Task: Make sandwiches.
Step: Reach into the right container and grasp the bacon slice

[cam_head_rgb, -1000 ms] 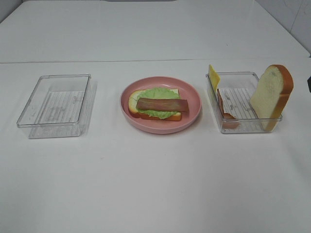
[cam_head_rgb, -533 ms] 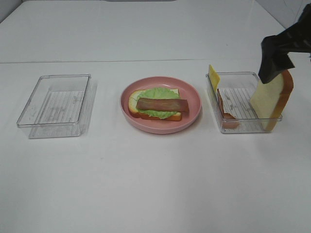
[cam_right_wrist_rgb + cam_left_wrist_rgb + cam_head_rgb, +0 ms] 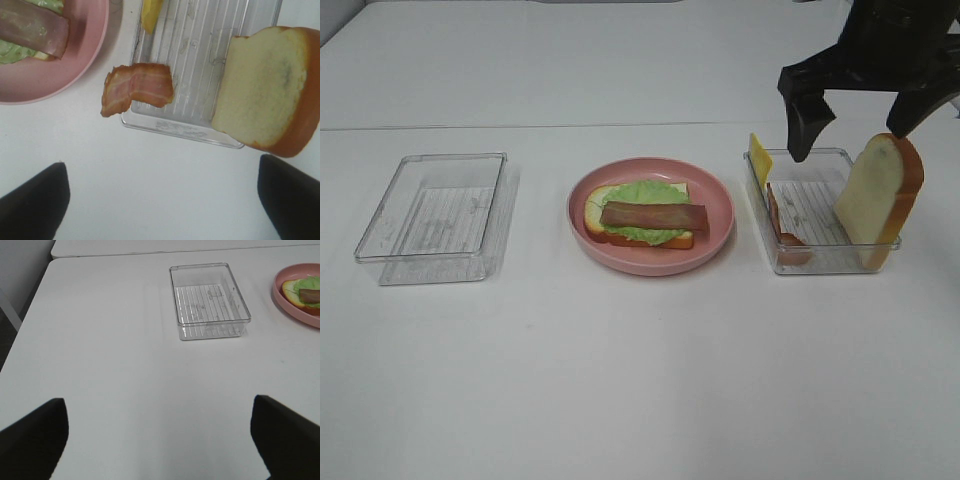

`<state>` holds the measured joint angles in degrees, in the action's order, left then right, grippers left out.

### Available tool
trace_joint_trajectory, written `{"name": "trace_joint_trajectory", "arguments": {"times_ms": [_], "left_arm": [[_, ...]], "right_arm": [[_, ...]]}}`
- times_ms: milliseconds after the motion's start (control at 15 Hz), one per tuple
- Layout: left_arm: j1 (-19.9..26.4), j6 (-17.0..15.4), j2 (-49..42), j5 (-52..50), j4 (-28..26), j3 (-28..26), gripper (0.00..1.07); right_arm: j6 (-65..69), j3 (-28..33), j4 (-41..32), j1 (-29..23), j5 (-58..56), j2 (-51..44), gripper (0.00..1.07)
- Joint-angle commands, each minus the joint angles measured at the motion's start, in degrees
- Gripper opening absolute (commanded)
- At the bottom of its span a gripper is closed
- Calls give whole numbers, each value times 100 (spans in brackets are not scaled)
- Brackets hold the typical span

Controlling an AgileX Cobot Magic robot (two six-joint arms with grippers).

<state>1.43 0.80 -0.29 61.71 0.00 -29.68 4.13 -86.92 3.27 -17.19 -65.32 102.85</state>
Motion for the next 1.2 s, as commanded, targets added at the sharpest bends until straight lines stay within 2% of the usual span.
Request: {"name": "trace_joint_trajectory", "arguments": {"times_ms": [67,800,1200], "left_arm": [[17,-6,-97,-17,-63,0,91],[17,-6,-97,-17,-63,0,91],[17,-6,-97,-17,-63,0,91]], "right_arm": [[57,-315,-149,-6,-69,338,99],[-17,-453,-458,-6,481,1478,99],[-17,-453,-567,-6,625,1851,94]]}}
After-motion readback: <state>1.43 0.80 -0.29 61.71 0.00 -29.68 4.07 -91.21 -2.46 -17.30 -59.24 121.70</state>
